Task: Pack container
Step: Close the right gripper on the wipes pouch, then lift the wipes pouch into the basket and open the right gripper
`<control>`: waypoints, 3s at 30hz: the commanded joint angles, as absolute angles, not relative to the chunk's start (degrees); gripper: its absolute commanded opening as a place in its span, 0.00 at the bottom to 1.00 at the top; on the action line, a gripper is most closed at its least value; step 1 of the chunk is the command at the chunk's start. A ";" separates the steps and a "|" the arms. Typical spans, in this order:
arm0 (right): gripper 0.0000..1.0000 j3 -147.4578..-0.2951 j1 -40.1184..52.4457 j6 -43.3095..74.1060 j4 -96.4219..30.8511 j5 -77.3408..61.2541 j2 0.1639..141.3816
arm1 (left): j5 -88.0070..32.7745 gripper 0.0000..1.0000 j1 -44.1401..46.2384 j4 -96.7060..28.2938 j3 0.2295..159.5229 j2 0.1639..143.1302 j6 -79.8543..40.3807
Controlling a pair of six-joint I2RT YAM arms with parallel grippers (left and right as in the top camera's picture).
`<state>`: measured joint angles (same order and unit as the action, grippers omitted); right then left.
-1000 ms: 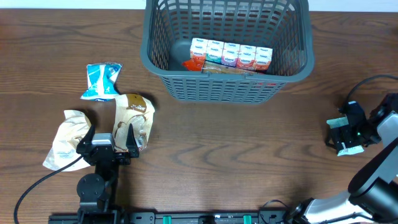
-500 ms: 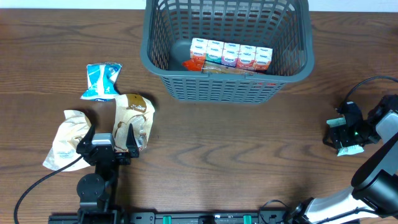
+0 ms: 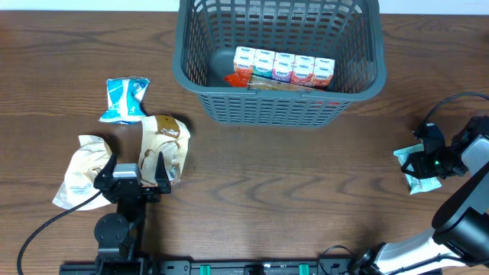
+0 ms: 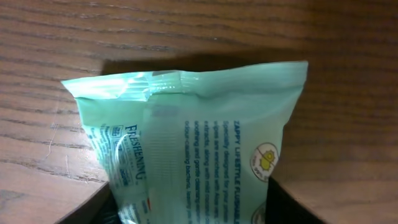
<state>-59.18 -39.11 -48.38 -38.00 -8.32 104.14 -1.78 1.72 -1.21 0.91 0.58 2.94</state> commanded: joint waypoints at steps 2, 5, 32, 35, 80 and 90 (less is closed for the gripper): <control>0.24 -58.70 -39.35 -48.42 -37.78 -7.16 105.89 | -3.66 0.99 1.74 -3.62 0.23 0.23 2.66; 0.13 -58.70 -39.33 -48.42 -37.91 -7.31 105.89 | -3.66 0.99 1.74 -3.64 0.23 0.23 2.66; 0.01 -84.38 -26.59 -42.22 -44.23 -24.49 89.45 | -3.66 0.99 1.74 -3.64 0.23 0.23 2.66; 0.01 -89.25 -21.58 -41.39 -42.59 -24.47 86.98 | -3.66 0.99 1.74 -3.64 0.23 0.23 2.66; 0.01 -132.79 14.83 -54.96 -69.97 -13.96 119.46 | -4.73 0.99 1.74 -3.64 0.23 0.23 2.68; 0.06 -132.73 14.85 -54.92 -75.46 -13.98 126.78 | -4.73 0.99 1.74 -3.64 0.23 0.23 2.66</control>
<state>-131.57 14.70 -54.52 -75.37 -13.21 126.48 -2.61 1.72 -1.13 0.93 0.58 2.96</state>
